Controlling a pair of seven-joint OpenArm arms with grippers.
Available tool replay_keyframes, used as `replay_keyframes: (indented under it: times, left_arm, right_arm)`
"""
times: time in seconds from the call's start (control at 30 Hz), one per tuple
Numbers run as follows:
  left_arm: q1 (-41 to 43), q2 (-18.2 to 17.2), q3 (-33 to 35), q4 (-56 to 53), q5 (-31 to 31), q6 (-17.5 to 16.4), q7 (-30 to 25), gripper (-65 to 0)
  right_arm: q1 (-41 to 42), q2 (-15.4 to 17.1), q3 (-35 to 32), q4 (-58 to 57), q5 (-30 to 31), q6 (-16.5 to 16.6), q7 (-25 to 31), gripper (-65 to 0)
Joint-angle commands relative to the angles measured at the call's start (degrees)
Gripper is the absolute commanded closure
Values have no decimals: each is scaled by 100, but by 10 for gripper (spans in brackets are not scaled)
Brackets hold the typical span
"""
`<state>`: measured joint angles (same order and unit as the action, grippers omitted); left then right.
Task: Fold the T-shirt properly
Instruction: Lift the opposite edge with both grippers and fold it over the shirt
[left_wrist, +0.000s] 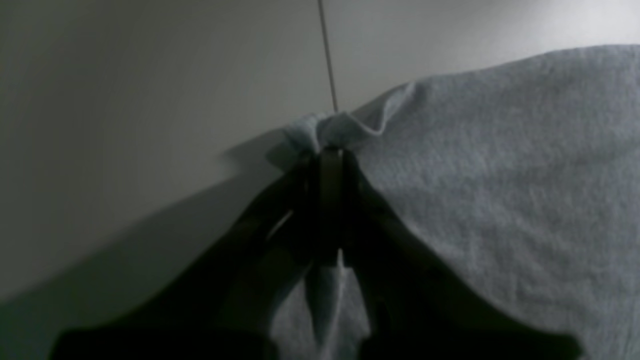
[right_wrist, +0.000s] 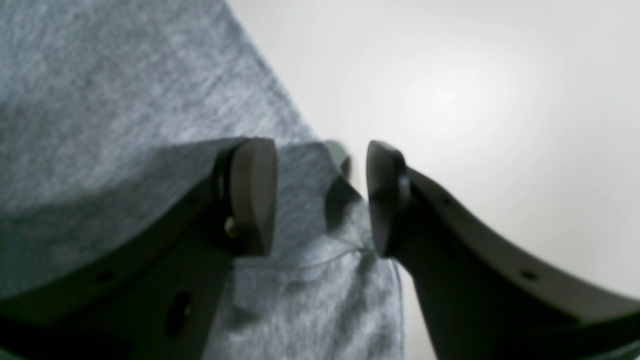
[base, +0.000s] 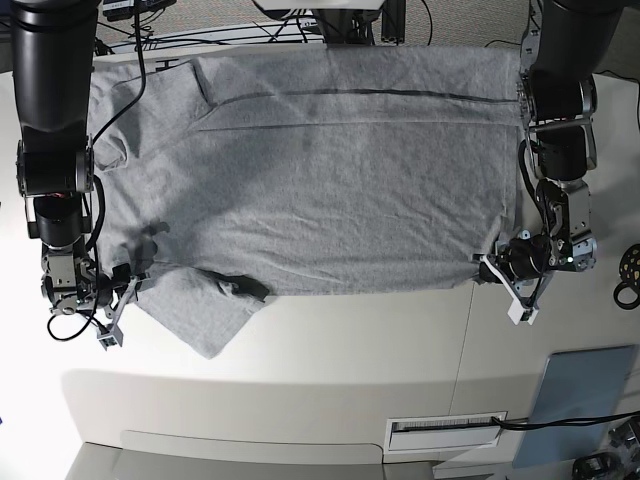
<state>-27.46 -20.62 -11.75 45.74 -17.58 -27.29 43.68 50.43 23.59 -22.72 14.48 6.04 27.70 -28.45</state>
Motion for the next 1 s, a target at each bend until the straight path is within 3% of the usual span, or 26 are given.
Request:
replay_keyframes:
  times: [0.0, 0.17, 0.4, 0.7, 0.83, 0.97]
  left_arm:
    - [-63, -48, 0, 17, 151, 42, 197, 0]
    - [-63, -48, 0, 17, 151, 42, 199, 0]
    - [-63, -48, 0, 17, 125, 39, 197, 0]
    - [-66, -52, 0, 203, 90, 20, 140, 0]
    - [-11, -52, 0, 811, 66, 37, 413, 0]
    - [400, -81, -4, 1867, -415, 197, 568, 0]
  right_arm:
    - [90, 50, 4, 50, 13, 35, -20, -288]
    - [-190, -37, 4, 50, 13, 219, -361, -272]
    - [-278, -39, 4, 50, -11, 343, -807, 0]
    - [-280, 133, 7, 363, 98, 216, -605, 0]
    - [-284, 494, 44, 874, 662, 214, -870, 0]
    - [-284, 922, 76, 1193, 1379, 354, -1058, 0]
